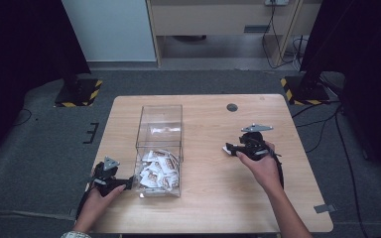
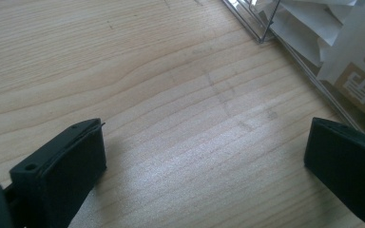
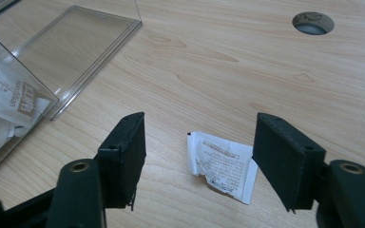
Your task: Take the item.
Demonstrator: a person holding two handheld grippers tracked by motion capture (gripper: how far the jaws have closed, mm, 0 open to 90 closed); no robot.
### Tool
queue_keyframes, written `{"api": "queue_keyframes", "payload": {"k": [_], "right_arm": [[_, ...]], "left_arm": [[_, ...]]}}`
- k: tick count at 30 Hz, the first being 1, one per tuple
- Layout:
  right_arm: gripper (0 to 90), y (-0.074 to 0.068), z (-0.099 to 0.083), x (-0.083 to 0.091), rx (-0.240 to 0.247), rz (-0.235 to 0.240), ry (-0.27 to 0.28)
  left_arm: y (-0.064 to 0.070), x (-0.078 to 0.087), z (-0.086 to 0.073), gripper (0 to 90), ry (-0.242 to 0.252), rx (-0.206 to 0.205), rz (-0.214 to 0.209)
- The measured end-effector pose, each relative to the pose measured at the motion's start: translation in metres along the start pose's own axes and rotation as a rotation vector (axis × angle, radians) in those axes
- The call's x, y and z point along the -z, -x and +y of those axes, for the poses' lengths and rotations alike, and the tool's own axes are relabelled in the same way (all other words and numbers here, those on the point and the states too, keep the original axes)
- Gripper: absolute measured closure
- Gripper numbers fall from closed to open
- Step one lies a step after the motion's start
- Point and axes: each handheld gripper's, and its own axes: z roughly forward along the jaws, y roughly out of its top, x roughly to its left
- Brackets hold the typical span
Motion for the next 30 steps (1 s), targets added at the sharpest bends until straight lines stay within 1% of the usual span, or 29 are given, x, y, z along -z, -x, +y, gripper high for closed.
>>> {"api": "queue_keyframes", "payload": {"k": [7, 8, 13, 18, 24, 26, 27, 30], "right_arm": [[31.6, -0.003, 0.0, 0.007, 0.013, 0.002, 0.005], [29.8, -0.004, 0.0, 0.009, 0.016, 0.003, 0.008], [27.8, -0.005, 0.0, 0.013, 0.018, 0.01, 0.011], [22.8, -0.006, 0.0, 0.016, 0.016, 0.023, 0.004], [18.0, -0.006, -0.002, 0.018, 0.03, 0.022, 0.006], [15.6, -0.006, -0.003, 0.02, 0.031, 0.022, 0.008], [12.5, -0.005, -0.004, 0.021, 0.035, 0.019, 0.009], [10.3, -0.005, -0.005, 0.023, 0.037, 0.017, 0.02]], "left_arm": [[0.0, 0.0, 0.0, 0.0, 0.0, 0.0, 0.0], [0.0, 0.0, 0.0, 0.0, 0.0, 0.0, 0.0], [0.0, 0.0, 0.0, 0.0, 0.0, 0.0, 0.0], [0.0, 0.0, 0.0, 0.0, 0.0, 0.0, 0.0], [0.0, 0.0, 0.0, 0.0, 0.0, 0.0, 0.0], [0.0, 0.0, 0.0, 0.0, 0.0, 0.0, 0.0], [0.0, 0.0, 0.0, 0.0, 0.0, 0.0, 0.0], [0.0, 0.0, 0.0, 0.0, 0.0, 0.0, 0.001]]}}
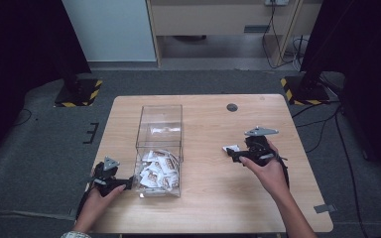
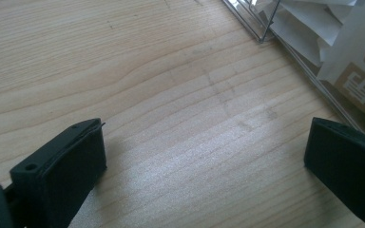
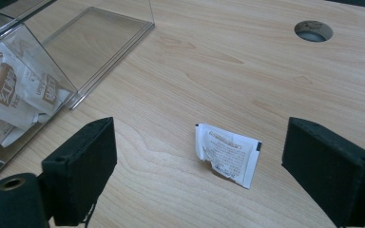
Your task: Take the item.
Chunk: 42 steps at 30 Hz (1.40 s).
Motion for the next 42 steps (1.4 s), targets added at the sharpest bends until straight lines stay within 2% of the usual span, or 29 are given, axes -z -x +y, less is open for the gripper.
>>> {"api": "queue_keyframes", "payload": {"k": [17, 36, 42], "right_arm": [[7.6, 0.006, -0.036, 0.014, -0.011, -0.023, -0.005], [7.3, 0.011, -0.089, 0.013, -0.056, -0.036, -0.061], [7.3, 0.01, -0.101, 0.011, -0.05, -0.046, -0.083]], "left_arm": [[0.0, 0.0, 0.0, 0.0, 0.0, 0.001, 0.0], [0.0, 0.0, 0.0, 0.0, 0.0, 0.001, 0.001], [0.0, 0.0, 0.0, 0.0, 0.0, 0.001, 0.001]]}}
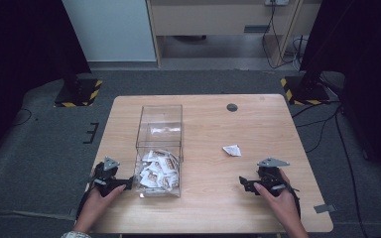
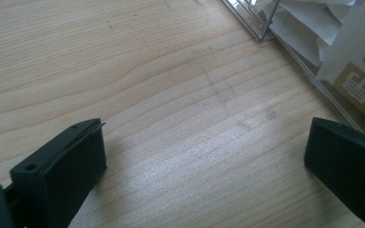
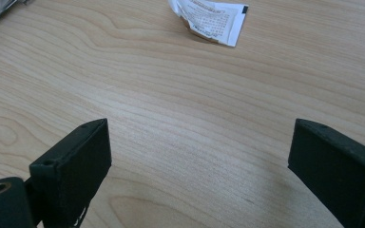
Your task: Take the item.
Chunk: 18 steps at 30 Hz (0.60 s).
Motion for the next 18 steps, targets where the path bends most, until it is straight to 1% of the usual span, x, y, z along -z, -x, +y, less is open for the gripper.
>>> {"api": "queue_keyframes", "payload": {"k": [2, 3, 4, 5, 7, 8, 9, 11, 14, 18], "right_arm": [[7.2, 0.002, -0.002, -0.001, -0.006, -0.007, 0.002], [6.9, 0.002, -0.002, -0.002, -0.014, -0.019, -0.001], [6.7, 0.004, -0.003, -0.003, -0.005, -0.033, -0.004], [6.9, 0.006, -0.003, -0.004, -0.008, -0.046, -0.009], [6.9, 0.009, -0.004, -0.005, -0.026, -0.067, -0.027], [6.9, 0.01, -0.004, -0.006, -0.034, -0.072, -0.031], [6.5, 0.012, -0.005, -0.007, -0.03, -0.078, -0.035], [6.2, 0.013, -0.006, -0.009, -0.038, -0.081, -0.046], [4.9, 0.014, -0.006, -0.01, -0.042, -0.08, -0.037], [3.7, 0.01, -0.007, -0.012, -0.028, -0.096, -0.035]], "left_arm": [[0.0, 0.0, 0.0, 0.0, 0.0, 0.0, 0.0], [0.0, 0.0, 0.0, 0.0, 0.0, 0.0, 0.0], [0.0, 0.0, 0.0, 0.0, 0.0, 0.0, 0.0], [0.0, 0.0, 0.0, 0.0, 0.0, 0.0, 0.0], [0.0, 0.0, 0.0, 0.0, 0.0, 0.0, 0.0], [0.0, 0.0, 0.0, 0.0, 0.0, 0.0, 0.0], [0.0, 0.0, 0.0, 0.0, 0.0, 0.0, 0.0], [0.0, 0.0, 0.0, 0.0, 0.0, 0.0, 0.0], [0.0, 0.0, 0.0, 0.0, 0.0, 0.0, 0.0], [0.0, 0.0, 0.0, 0.0, 0.0, 0.0, -0.001]]}}
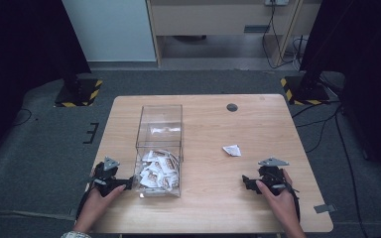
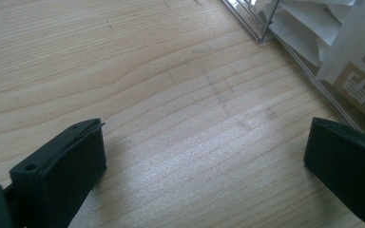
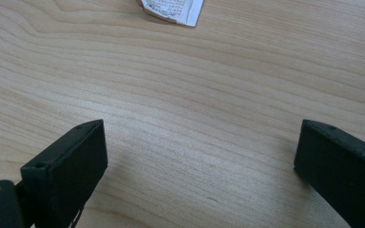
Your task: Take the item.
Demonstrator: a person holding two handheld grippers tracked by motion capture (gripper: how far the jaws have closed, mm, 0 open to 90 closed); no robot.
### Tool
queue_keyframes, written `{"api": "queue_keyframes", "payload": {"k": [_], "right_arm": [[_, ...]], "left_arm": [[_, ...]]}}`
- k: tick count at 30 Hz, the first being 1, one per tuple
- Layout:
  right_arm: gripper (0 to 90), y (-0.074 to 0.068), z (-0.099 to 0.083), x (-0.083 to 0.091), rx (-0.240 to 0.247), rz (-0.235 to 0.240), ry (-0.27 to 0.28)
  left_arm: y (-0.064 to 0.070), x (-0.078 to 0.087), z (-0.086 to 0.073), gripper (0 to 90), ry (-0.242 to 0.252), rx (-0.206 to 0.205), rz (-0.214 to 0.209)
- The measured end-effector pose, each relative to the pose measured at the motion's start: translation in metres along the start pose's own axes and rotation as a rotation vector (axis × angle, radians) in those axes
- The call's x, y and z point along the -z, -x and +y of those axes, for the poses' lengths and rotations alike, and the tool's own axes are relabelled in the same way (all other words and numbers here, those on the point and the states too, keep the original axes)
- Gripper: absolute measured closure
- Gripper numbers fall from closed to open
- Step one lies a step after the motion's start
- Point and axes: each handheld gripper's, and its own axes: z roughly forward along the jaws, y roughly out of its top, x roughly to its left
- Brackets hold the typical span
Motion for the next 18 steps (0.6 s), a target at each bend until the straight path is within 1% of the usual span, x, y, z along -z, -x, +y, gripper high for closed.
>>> {"api": "queue_keyframes", "payload": {"k": [4, 6, 10, 12, 18], "right_arm": [[1.3, -0.0043, -0.0022, -0.002, 0.02, -0.018, 0.01], [0.4, -0.0068, -0.0036, -0.0036, 0.042, -0.035, 0.014], [0.5, -0.007, -0.0038, -0.0035, 0.042, -0.035, 0.014], [0.5, -0.0071, -0.006, -0.0012, 0.051, -0.026, 0.012], [0.5, -0.0068, -0.0075, 0.0002, 0.057, -0.024, 0.014]], "left_arm": [[0.0, -0.0001, 0.0001, 0.0, 0.0, -0.001, -0.001], [-0.0001, -0.0001, 0.0001, 0.0, 0.0, -0.002, -0.001], [0.0, -0.0001, 0.0001, 0.0, 0.0, -0.001, -0.001], [0.0, -0.0001, 0.0001, 0.0, 0.0, -0.001, -0.001], [-0.0001, -0.0001, 0.0002, 0.0, 0.0, -0.001, -0.001]]}}
